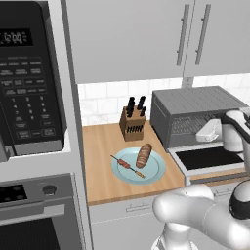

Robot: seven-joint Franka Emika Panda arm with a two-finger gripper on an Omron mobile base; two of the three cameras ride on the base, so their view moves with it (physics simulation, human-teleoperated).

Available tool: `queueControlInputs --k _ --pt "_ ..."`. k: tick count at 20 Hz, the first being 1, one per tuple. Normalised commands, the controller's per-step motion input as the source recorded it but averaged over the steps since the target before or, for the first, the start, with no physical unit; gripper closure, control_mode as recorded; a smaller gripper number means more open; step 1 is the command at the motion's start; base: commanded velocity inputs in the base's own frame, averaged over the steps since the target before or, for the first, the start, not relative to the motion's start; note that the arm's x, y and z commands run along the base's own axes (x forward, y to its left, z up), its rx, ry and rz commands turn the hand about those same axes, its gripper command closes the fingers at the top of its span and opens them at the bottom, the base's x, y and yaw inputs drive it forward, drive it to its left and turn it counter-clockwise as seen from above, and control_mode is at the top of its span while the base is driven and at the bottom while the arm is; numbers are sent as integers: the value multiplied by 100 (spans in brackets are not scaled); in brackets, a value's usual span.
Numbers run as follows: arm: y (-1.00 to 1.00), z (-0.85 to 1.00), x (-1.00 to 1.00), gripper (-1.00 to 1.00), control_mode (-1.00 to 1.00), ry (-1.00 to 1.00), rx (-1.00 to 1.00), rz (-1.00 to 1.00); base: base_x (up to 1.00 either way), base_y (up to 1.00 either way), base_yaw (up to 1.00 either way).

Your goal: Pick up the kebab skewer and baguette bread, and place them inside the toaster oven. Close the toaster oven door and start by setting the timer.

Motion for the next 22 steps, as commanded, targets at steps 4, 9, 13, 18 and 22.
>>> queueControlInputs --k 4,9,13,18,22 --pt "-24 -29 24 -100 -100 0 1 -1 0 0 0" --pt "-16 -18 38 -100 -100 0 1 -3 0 0 0" --pt "-15 -13 32 -100 -100 0 2 -3 0 0 0" --pt "-14 -31 29 -100 -100 0 2 -3 0 0 0" --pt "-6 -25 27 -100 -100 0 1 -3 0 0 0"
